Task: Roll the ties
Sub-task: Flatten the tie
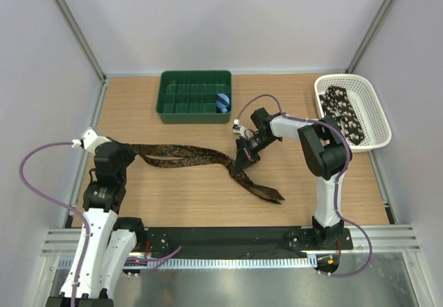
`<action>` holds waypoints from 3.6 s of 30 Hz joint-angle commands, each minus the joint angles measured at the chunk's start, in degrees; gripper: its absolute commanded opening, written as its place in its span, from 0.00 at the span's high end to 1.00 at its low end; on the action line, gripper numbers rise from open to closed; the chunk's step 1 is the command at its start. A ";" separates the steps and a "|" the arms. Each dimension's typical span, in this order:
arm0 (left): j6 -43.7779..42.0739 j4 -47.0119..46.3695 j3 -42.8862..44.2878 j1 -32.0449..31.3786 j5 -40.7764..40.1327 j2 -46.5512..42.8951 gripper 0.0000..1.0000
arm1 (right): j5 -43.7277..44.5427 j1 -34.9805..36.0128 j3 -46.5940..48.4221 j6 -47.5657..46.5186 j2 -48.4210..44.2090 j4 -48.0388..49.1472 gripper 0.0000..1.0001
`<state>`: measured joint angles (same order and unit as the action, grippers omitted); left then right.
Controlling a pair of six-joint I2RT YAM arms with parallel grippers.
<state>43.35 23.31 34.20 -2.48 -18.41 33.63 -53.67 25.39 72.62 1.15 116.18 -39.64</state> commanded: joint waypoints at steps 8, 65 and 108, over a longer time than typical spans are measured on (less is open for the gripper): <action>-6.17 -6.70 7.63 0.37 -9.88 2.40 0.99 | 4.32 -7.37 1.12 8.00 2.47 1.95 0.67; -6.53 -8.98 6.06 0.37 -5.23 3.38 0.99 | 61.83 -3.07 -39.40 37.35 -40.96 19.16 0.38; 1.27 -5.03 -3.76 0.37 15.41 -1.01 1.00 | 68.61 -14.92 2.15 19.69 -9.67 6.94 0.99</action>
<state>40.69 17.10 32.97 -2.48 -9.30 34.41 15.94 12.14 68.01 25.34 104.22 -31.31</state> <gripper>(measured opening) 0.060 0.029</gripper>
